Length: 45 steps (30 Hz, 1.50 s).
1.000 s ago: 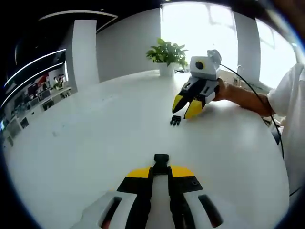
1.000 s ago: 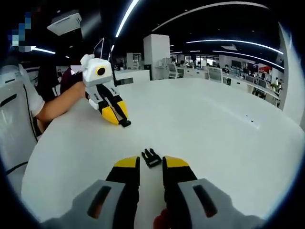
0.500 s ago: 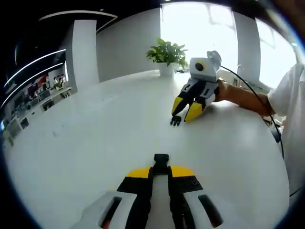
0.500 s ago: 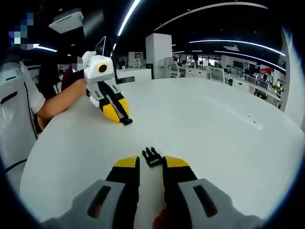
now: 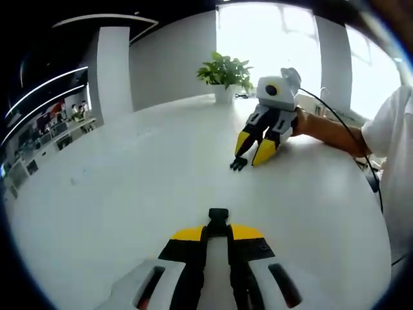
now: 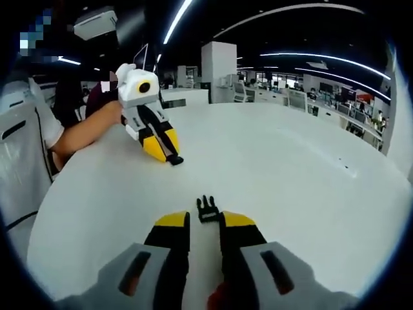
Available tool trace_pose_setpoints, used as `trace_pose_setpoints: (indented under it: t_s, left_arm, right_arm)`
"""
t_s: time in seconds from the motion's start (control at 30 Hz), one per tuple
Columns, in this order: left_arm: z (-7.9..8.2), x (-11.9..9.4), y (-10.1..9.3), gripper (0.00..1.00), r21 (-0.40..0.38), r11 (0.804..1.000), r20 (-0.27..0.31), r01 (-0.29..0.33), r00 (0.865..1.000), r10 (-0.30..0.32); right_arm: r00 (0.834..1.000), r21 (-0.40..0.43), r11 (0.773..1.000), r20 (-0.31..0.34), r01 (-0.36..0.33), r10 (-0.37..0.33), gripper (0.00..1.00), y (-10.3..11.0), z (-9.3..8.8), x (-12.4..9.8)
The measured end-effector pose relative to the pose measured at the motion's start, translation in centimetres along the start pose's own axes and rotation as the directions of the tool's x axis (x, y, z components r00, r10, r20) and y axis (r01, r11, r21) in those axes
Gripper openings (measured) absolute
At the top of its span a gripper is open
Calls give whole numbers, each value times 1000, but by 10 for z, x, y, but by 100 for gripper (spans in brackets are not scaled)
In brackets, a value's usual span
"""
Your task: Snap the two parts of the plastic buckle together until the buckle closes and remains connected.
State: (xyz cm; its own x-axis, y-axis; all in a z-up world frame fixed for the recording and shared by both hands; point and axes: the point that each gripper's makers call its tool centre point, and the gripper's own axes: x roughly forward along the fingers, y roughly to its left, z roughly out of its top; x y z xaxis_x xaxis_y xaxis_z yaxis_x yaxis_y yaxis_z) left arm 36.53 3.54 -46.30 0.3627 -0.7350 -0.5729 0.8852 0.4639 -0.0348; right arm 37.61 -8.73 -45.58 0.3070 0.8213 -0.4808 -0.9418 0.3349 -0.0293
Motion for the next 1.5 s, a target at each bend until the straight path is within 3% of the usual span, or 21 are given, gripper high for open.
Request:
trace_pose_setpoints:
  t_s: [1.5]
  left_arm:
    - [0, -1, 0, 12, -8, 1000, 10, 6, 1000, -6]
  right_arm:
    - [1000, -9, 1000, 22, 17, -17, 13, -1, 1, 4]
